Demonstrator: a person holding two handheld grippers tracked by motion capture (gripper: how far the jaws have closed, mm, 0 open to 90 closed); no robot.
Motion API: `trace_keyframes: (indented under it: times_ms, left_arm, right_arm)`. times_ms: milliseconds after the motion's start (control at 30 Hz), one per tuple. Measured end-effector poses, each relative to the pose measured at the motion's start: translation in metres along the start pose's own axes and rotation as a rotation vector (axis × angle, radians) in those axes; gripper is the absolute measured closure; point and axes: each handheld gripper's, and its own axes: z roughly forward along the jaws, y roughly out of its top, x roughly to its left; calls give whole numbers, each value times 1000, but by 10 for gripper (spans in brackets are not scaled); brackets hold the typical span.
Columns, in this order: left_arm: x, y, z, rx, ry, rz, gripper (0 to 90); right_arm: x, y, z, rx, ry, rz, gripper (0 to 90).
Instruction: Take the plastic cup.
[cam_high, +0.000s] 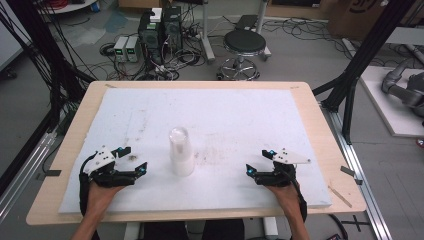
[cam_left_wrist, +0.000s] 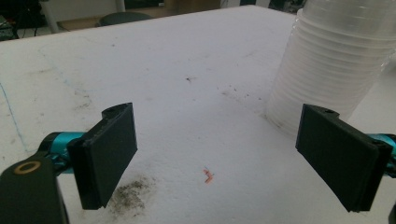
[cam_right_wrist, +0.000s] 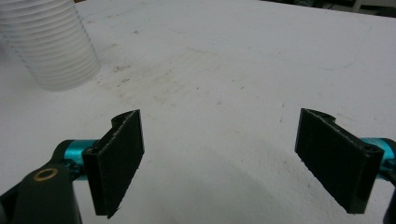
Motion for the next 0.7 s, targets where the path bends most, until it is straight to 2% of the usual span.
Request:
trace_keyframes:
  times_ms: [267, 700]
  left_arm:
    - [-1, 0, 0, 5, 6, 11, 124]
    - [1, 0, 0, -4, -11, -2, 124]
  right_arm:
    - [1, -1, -2, -12, -3, -4, 152]
    - [1, 0, 0, 0, -6, -6, 152]
